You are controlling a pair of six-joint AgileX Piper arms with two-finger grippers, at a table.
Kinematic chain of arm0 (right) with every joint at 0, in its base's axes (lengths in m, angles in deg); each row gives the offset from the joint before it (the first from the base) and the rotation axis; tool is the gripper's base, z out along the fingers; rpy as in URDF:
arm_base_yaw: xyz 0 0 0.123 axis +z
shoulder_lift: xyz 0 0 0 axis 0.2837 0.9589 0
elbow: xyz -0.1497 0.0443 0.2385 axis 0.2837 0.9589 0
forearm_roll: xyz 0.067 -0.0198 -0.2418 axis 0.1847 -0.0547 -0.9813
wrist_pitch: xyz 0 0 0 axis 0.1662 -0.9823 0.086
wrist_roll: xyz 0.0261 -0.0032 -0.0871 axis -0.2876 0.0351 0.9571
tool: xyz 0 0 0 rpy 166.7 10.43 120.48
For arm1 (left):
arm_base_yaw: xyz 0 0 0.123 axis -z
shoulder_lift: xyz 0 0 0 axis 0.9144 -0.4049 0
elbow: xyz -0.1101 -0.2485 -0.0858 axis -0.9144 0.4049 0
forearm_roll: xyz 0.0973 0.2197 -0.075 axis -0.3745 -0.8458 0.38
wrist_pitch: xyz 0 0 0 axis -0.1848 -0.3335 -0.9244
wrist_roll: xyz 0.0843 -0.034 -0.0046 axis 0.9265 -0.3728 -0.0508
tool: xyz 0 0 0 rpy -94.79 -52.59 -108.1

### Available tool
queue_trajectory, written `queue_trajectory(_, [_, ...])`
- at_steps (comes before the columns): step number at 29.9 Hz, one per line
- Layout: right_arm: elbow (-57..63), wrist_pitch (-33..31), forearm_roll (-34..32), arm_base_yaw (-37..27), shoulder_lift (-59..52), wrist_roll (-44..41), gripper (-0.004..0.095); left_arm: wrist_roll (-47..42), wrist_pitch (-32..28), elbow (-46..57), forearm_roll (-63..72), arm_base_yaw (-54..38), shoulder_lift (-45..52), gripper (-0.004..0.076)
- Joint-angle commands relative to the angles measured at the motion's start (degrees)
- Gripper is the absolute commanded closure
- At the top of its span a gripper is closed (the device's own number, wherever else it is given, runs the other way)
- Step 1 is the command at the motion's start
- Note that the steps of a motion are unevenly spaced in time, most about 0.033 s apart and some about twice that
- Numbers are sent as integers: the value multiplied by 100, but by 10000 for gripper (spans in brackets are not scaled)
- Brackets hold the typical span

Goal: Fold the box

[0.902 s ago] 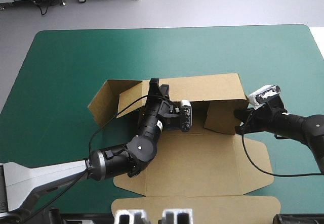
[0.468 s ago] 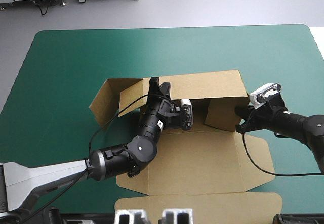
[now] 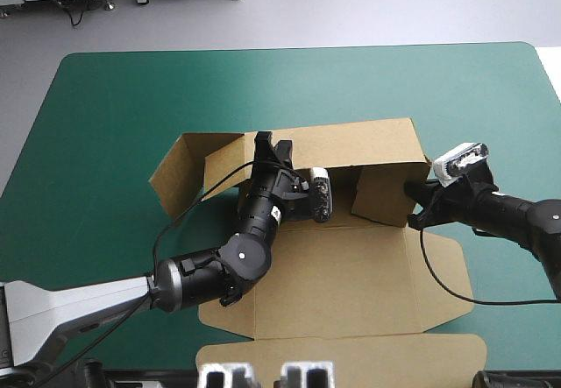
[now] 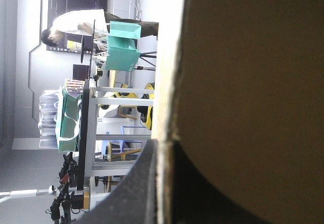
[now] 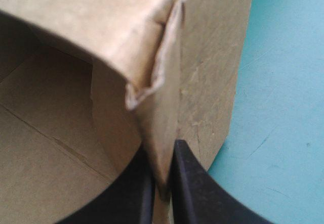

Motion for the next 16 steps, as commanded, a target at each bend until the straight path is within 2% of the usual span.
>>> queue_trajectory(1, [-173, -509, 686, 26, -99, 98, 908, -106, -295, -191, -589, 64, 189, 733])
queue_trajectory(4, [-173, -496, 672, 26, -99, 98, 908, -106, -295, -191, -589, 64, 189, 720])
queue_trajectory(6, [-173, -468, 662, 26, -99, 124, 908, -106, -287, -191, -589, 64, 189, 679])
queue_trajectory(12, [-173, -419, 664, 26, -99, 124, 908, -106, -191, -191, -589, 64, 189, 428])
queue_trajectory(14, [-173, -383, 664, 26, -99, 132, 908, -106, -212, -191, -589, 64, 189, 380])
queue_trajectory(16, [-173, -346, 664, 26, -99, 232, 908, -106, -252, -191, -589, 64, 189, 377])
